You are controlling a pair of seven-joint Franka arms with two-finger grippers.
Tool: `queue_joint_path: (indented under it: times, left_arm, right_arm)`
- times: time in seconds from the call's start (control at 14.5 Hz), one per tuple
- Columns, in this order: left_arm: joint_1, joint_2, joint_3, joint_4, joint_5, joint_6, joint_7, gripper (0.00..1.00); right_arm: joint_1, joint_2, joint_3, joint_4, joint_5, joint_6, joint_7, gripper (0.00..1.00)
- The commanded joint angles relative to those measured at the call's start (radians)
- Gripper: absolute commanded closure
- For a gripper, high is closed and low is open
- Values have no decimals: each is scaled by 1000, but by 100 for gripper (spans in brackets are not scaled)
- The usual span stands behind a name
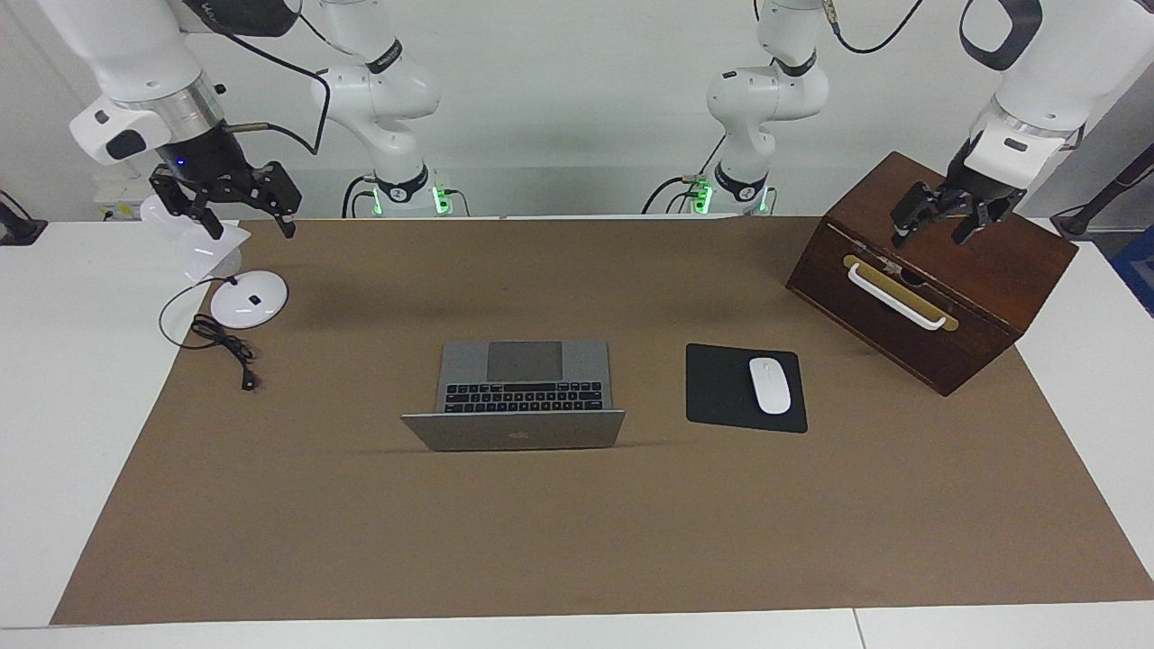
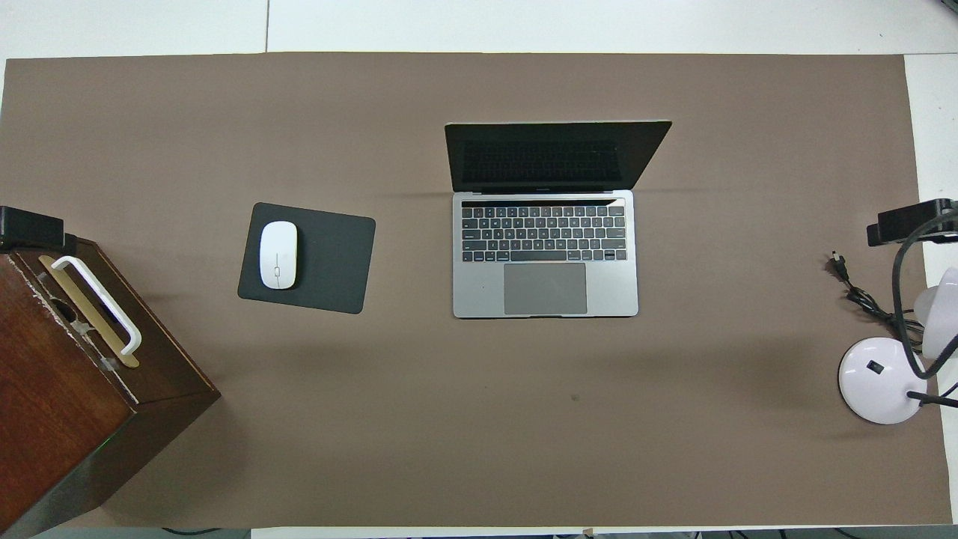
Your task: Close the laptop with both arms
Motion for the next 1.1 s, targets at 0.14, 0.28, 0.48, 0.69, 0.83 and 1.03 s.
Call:
queue_joint_path:
  times: [0.14,0.28,0.48,0.69,0.83,1.03]
  left_arm:
    - [-6,-26,2,-20,9,-8,5,0]
    - [-6,-26,4,-20,9,-2,5,0]
    - [-6,-26,2,-20,9,13,-6,0]
    - [-6,-28,2,-20,8,12,-1,0]
    - [-6,-28,2,-22,7,7,0,0]
    - [-6,-34,2,-23,7,4,0,0]
  right_arm:
    - [-3,10,-2,7,-8,32,7,0]
    - [-4,11,-2,10,-8,32,5,1]
    - [-4,19,-9,9,-10,63,5,11]
    - [-4,36,-9,12,-31,86,-7,42]
    - [-4,42,-9,12,-38,95,-13,75]
    - [-4,44,-9,12,-38,103,-36,100]
